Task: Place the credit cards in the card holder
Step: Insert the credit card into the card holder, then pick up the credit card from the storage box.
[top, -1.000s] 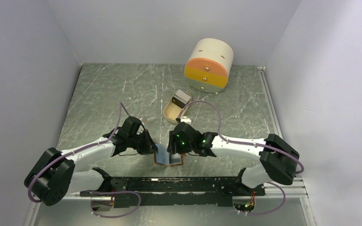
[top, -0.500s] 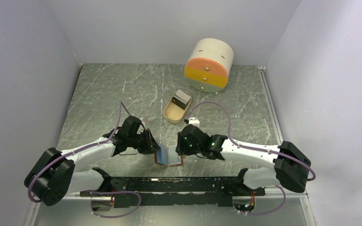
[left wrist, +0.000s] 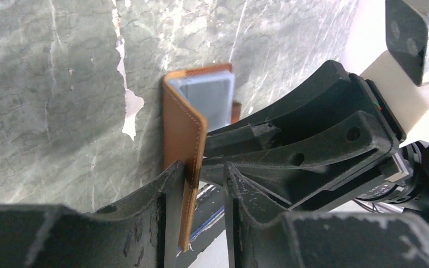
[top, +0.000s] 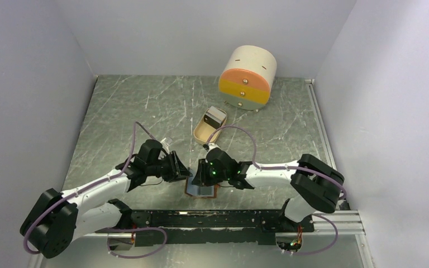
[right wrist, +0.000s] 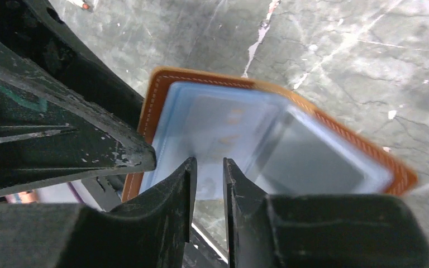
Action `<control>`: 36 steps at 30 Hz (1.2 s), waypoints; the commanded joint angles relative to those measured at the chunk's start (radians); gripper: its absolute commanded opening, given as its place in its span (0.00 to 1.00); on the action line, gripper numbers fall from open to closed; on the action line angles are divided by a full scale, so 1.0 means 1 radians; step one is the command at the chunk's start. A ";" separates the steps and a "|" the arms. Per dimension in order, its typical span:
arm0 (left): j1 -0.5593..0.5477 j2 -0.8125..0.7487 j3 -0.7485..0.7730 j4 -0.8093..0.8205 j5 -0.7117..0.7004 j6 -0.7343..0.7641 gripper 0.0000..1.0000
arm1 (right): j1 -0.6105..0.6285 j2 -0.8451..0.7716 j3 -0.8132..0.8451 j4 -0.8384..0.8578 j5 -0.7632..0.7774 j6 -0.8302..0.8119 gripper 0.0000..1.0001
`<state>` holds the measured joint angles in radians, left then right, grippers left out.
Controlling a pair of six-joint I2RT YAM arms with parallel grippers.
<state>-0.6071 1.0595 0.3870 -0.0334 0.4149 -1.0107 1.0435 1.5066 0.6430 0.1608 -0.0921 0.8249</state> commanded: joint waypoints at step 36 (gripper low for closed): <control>0.008 0.050 0.039 -0.077 -0.107 0.067 0.09 | -0.355 0.271 0.647 -0.381 0.341 -0.933 0.62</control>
<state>-0.6067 1.1465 0.4107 -0.0761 0.3756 -0.9203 0.7017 1.6844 1.1927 -0.1493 0.1715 0.0780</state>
